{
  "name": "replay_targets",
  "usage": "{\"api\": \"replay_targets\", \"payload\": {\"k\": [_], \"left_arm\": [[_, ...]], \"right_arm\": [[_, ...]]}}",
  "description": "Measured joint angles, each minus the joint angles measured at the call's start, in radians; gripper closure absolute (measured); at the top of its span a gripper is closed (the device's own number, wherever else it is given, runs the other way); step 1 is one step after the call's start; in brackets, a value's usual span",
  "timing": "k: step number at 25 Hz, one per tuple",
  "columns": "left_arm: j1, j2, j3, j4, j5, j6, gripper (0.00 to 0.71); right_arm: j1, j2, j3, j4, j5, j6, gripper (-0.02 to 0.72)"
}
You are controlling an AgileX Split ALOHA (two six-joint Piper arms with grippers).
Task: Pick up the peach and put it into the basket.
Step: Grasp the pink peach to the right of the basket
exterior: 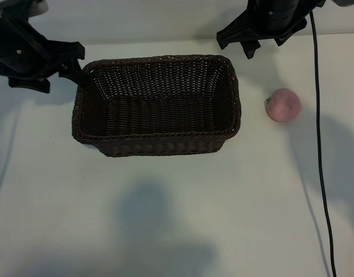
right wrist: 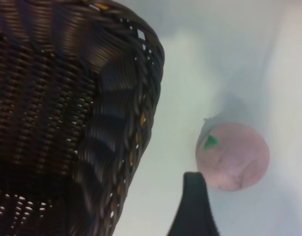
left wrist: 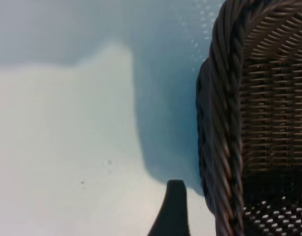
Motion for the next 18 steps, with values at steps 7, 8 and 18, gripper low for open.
{"api": "replay_targets", "payload": {"k": [7,8,18], "left_arm": [[0.000,-0.023,-0.009,0.018,0.026,-0.006,0.092],[-0.002,-0.023,-0.012,0.018,0.026,-0.006,0.094],[-0.017,-0.023,-0.045,-0.025,0.034,-0.006,0.106]], "right_arm": [[0.000,0.000,0.000,0.000,0.000,0.000,0.170],[0.000,0.000,0.000,0.000,0.000,0.000,0.170],[0.000,0.000,0.000,0.001,0.000,0.003,0.170]]}}
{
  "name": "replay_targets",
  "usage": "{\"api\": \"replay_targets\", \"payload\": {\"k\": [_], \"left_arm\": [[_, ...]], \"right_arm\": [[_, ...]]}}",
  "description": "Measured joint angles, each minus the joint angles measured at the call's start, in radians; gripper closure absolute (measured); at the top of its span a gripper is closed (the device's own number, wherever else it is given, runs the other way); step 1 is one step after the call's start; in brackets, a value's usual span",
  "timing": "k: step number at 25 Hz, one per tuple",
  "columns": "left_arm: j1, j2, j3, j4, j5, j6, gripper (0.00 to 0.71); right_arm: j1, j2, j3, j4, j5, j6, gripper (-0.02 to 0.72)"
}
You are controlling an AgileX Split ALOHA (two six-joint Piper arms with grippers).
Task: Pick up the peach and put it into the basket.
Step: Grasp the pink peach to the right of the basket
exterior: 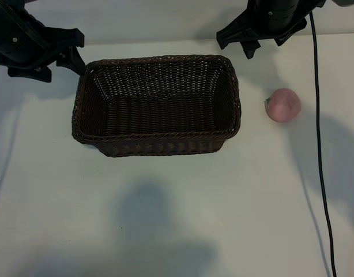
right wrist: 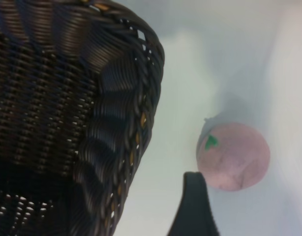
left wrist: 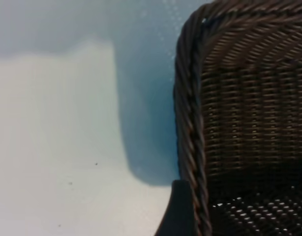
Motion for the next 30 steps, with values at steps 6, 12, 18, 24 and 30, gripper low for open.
{"api": "replay_targets", "payload": {"k": [6,12,18,24,30], "left_arm": [[-0.014,0.000,0.000,-0.004,-0.001,-0.002,0.111],[-0.014,0.000,0.000,-0.010,-0.008,-0.002,0.113],[-0.014,0.000,-0.028,-0.021,0.014,-0.004,0.115],[-0.014,0.000,-0.127,0.028,0.105,-0.059,0.115],[-0.014,0.000,-0.156,0.063,0.166,-0.080,0.115]], "right_arm": [[0.000,0.000,0.000,0.002,-0.006,0.000,0.170],[0.000,0.000,0.000,0.025,-0.010,0.000,0.170],[0.000,0.000,0.000,0.030,-0.006,0.004,0.170],[0.000,0.000,0.000,0.063,-0.003,0.006,0.170],[-0.001,-0.003,0.000,0.066,-0.003,0.009,0.170]]}}
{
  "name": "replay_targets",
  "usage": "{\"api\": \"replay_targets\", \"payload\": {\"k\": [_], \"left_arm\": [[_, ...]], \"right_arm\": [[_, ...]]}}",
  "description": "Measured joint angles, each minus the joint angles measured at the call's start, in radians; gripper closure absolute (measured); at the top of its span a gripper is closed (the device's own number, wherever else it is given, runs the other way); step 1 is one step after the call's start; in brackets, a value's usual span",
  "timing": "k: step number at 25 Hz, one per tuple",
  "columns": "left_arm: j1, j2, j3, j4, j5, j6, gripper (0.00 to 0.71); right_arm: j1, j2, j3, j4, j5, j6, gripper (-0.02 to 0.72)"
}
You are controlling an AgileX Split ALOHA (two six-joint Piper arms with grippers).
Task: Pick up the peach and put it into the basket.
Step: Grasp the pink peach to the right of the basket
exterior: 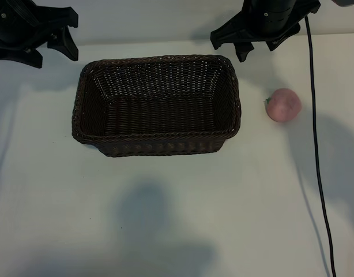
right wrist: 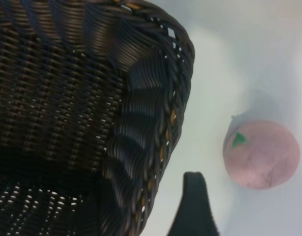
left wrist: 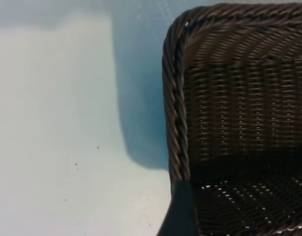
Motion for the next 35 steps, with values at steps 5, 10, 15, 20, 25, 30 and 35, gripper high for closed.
{"api": "replay_targets", "payload": {"k": [5,10,15,20,25,30,35], "left_arm": [[0.000,0.000,-0.001,-0.009,0.001,0.000,0.116],[0.000,0.000,-0.001,-0.009,-0.006,0.000,0.116],[0.000,0.000,-0.001,-0.010,-0.011,0.000,0.116],[0.000,0.000,-0.001,-0.010,-0.012,0.000,0.117],[0.000,0.000,-0.001,-0.010,-0.012,0.000,0.117],[0.000,0.000,-0.001,-0.010,-0.012,0.000,0.117],[0.000,0.000,-0.001,-0.010,-0.012,0.000,0.117]], "right_arm": [[-0.063,-0.022,0.000,0.030,0.004,0.025,0.170],[-0.159,-0.030,0.000,0.104,0.007,0.009,0.170],[-0.172,-0.030,0.000,0.115,0.007,-0.002,0.170],[-0.172,-0.030,0.000,0.115,0.007,-0.008,0.170],[-0.172,-0.032,0.047,0.114,0.005,-0.017,0.170],[-0.172,-0.032,0.163,0.114,-0.018,-0.017,0.170],[-0.172,-0.032,0.217,0.112,-0.071,-0.015,0.170]]}}
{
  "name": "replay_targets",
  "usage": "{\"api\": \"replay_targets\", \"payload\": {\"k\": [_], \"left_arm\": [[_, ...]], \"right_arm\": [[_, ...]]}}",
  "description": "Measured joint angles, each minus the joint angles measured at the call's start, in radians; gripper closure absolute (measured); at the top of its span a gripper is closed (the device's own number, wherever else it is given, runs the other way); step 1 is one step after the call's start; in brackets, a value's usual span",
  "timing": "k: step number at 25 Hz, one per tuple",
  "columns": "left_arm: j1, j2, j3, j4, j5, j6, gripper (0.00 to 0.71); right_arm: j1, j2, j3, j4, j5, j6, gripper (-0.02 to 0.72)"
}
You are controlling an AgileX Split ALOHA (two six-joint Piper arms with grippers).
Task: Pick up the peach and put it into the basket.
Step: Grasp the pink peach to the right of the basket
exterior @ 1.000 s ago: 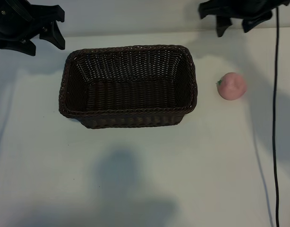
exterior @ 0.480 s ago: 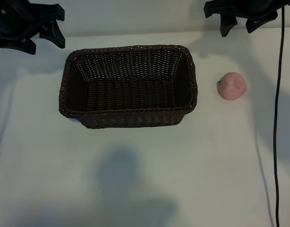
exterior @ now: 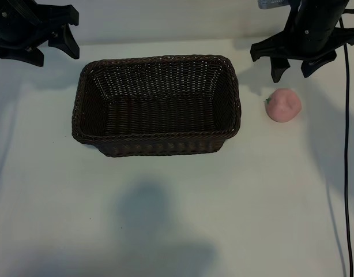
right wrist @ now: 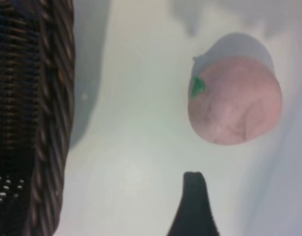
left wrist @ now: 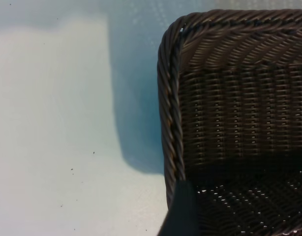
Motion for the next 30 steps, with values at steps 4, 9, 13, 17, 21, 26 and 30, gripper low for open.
{"api": "replay_targets", "payload": {"k": [4,9,13,17,21,26,30], "left_arm": [[0.000,0.000,0.000,0.000,0.000,0.000,0.117],[0.000,0.006,0.000,0.000,0.019,0.000,0.118],[0.000,0.037,0.000,0.000,0.040,-0.002,0.118],[0.000,0.044,0.000,-0.001,0.041,-0.005,0.118],[0.000,0.043,0.000,-0.001,0.046,-0.005,0.119],[0.000,0.043,0.000,-0.001,0.056,-0.001,0.119],[0.000,0.043,0.000,-0.001,0.067,-0.001,0.119]], "right_arm": [[0.000,0.000,0.004,-0.019,-0.019,0.011,0.170],[-0.002,0.000,0.004,-0.023,-0.023,0.015,0.170],[-0.002,0.000,0.013,-0.023,-0.032,0.015,0.170],[-0.002,0.000,0.065,-0.025,-0.068,0.015,0.170],[-0.002,0.000,0.142,-0.025,-0.149,0.017,0.170],[-0.002,0.000,0.223,-0.025,-0.277,0.040,0.170],[-0.004,0.000,0.259,-0.025,-0.352,0.055,0.170]]}}
